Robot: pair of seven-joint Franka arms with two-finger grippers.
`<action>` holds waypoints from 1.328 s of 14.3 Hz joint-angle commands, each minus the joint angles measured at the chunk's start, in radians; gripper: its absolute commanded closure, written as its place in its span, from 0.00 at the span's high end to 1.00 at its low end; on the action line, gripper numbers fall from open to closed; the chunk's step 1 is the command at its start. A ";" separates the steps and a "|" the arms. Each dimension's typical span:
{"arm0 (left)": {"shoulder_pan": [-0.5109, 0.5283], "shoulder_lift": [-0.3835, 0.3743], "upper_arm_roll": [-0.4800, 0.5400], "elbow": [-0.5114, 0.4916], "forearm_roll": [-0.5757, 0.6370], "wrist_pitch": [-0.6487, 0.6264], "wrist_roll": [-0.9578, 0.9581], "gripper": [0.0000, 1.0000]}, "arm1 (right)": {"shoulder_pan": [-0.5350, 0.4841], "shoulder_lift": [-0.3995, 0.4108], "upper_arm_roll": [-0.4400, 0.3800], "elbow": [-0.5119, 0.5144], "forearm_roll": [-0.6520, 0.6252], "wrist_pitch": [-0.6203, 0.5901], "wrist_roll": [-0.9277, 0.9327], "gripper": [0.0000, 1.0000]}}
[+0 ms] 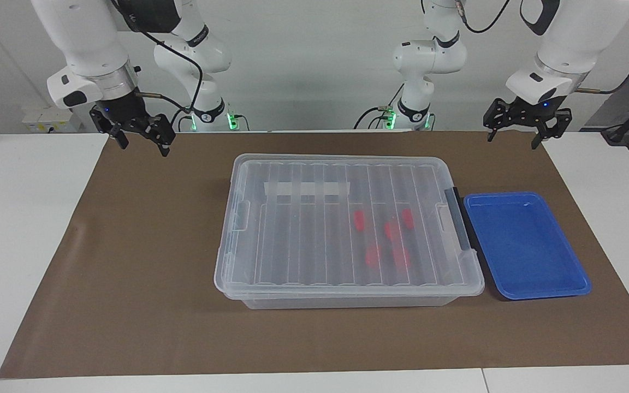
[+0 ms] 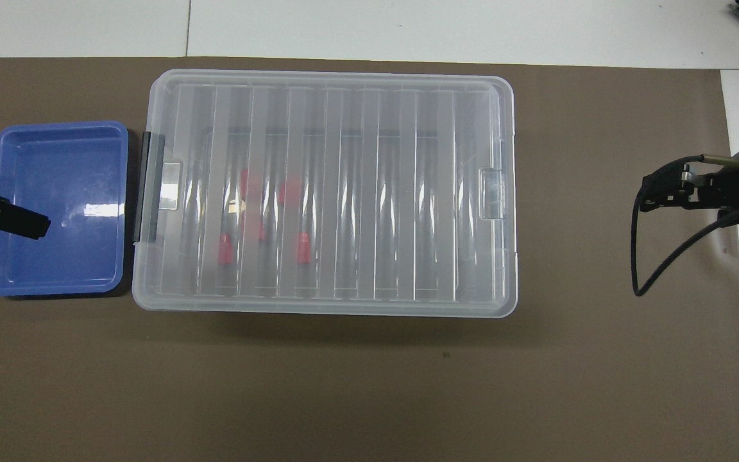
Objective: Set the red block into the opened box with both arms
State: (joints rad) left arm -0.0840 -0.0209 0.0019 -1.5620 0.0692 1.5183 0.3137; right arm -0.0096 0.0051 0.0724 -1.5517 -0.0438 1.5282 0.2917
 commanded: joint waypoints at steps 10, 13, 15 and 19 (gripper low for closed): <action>0.015 -0.014 0.003 -0.010 -0.088 0.017 0.007 1.00 | -0.013 -0.056 0.007 -0.071 -0.001 -0.003 0.000 1.00; 0.013 -0.014 0.001 -0.012 -0.088 0.017 0.007 1.00 | -0.015 -0.054 0.007 -0.068 -0.001 0.001 -0.011 1.00; 0.012 -0.014 0.001 -0.013 -0.088 0.017 0.007 1.00 | -0.015 -0.051 0.007 -0.064 0.001 0.003 -0.019 1.00; 0.009 -0.016 0.001 -0.013 -0.088 0.017 0.007 1.00 | -0.013 -0.054 0.009 -0.065 0.004 0.001 -0.072 1.00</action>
State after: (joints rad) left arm -0.0817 -0.0222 0.0050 -1.5622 -0.0009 1.5243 0.3137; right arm -0.0112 -0.0211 0.0733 -1.5868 -0.0445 1.5193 0.2742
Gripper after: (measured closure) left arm 0.000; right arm 0.000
